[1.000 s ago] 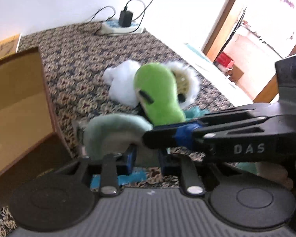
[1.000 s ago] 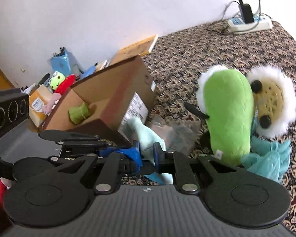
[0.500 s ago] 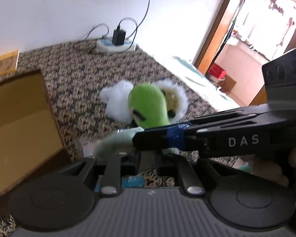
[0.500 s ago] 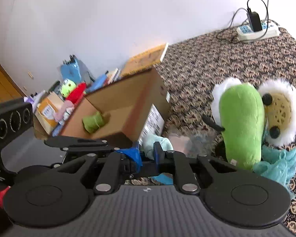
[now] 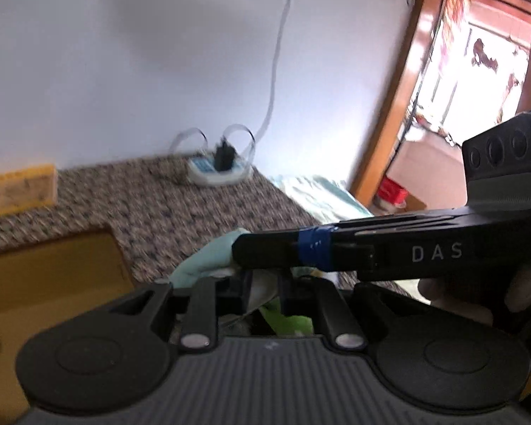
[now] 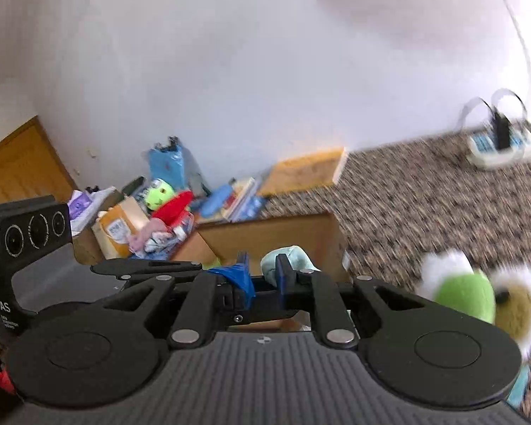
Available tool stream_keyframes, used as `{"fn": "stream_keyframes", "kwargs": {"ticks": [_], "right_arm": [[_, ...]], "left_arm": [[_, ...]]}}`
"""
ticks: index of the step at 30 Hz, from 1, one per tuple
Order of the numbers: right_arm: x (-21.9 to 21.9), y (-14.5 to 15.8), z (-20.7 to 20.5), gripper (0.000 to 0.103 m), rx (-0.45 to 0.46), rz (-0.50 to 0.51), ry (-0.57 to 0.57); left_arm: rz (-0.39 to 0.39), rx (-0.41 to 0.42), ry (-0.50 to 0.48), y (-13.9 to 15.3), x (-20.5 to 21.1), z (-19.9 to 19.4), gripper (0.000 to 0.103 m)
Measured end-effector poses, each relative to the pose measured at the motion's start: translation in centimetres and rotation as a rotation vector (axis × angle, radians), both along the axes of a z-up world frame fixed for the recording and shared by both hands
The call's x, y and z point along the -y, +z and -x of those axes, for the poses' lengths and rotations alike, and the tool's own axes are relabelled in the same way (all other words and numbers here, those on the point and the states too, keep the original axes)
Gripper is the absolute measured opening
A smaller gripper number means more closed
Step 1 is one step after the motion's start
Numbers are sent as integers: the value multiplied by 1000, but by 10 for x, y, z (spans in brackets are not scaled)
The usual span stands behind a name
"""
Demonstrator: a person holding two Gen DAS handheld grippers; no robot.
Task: Organize soft objects
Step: 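Lift the mint-green pad and carry it over the cardboard box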
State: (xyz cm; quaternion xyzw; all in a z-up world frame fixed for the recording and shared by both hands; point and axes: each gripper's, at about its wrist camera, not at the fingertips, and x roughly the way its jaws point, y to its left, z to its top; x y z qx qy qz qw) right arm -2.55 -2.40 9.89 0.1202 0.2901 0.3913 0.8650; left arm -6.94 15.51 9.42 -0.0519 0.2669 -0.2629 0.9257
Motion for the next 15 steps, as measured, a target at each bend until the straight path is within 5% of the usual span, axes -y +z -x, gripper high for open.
{"fn": "stream_keyframes", "kwargs": {"ticks": [8, 15], "right_arm": [[-68, 14, -26, 0, 82, -35, 166], [-155, -10, -45, 0, 16, -54, 308]], "left_arm": [[-28, 62, 190, 18, -60, 9, 7], [-75, 0, 350, 1, -128, 21, 7]]}}
